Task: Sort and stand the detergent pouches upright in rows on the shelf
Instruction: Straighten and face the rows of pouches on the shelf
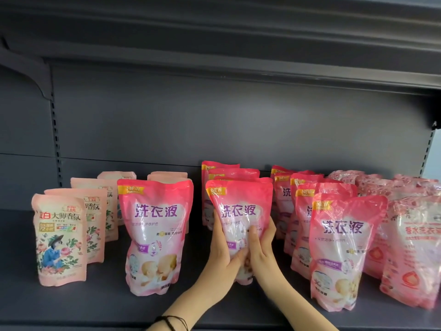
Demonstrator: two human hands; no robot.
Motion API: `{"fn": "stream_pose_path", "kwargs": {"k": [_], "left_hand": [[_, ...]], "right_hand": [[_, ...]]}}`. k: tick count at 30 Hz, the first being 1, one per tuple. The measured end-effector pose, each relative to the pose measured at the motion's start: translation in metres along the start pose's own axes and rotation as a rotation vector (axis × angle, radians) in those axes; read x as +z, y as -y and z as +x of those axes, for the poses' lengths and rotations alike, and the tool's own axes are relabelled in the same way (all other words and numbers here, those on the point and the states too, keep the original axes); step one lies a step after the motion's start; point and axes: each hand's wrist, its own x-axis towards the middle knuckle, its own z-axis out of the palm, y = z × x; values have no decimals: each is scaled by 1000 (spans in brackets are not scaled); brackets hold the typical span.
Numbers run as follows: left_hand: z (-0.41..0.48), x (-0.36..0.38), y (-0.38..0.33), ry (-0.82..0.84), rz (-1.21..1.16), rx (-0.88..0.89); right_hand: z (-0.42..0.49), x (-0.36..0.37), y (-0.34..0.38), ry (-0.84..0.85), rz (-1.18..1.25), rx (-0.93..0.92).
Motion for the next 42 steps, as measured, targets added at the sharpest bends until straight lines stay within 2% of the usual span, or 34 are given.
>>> {"fn": "stream_pose_path", "kwargs": {"k": [5,8,11,16,20,25,28,30,35,42], "left_hand": [[6,-9,0,40,9,-34],[1,-20,2,62,-4,-55],[-1,-34,6,3,-42,-77],[8,-38,0,-102,-68,-192],[7,-35,0,-146,-154,-250],[10,-42,-2,-56,-198,-315],[12,-44,-4,-35,-244,-319],[12,-41,-9,-70,-305,-305],[17,-27,-19,-323,-388,-258],[31,-18,-26,-445,-608,-284]], "right_hand": [[6,0,0,16,-26,47],[4,-4,-3,-30,-93,79],[0,-13,-6,-89,-235,65],[-1,-16,-3,-108,-126,72],[-2,-20,-1,-106,-198,47],[-2,-25,13,-139,-335,-46],[7,-27,17,-211,-381,-42],[15,-30,17,-255,-391,-22],[18,-30,15,-300,-399,-6],[15,-24,22,-307,-390,-95]]}}
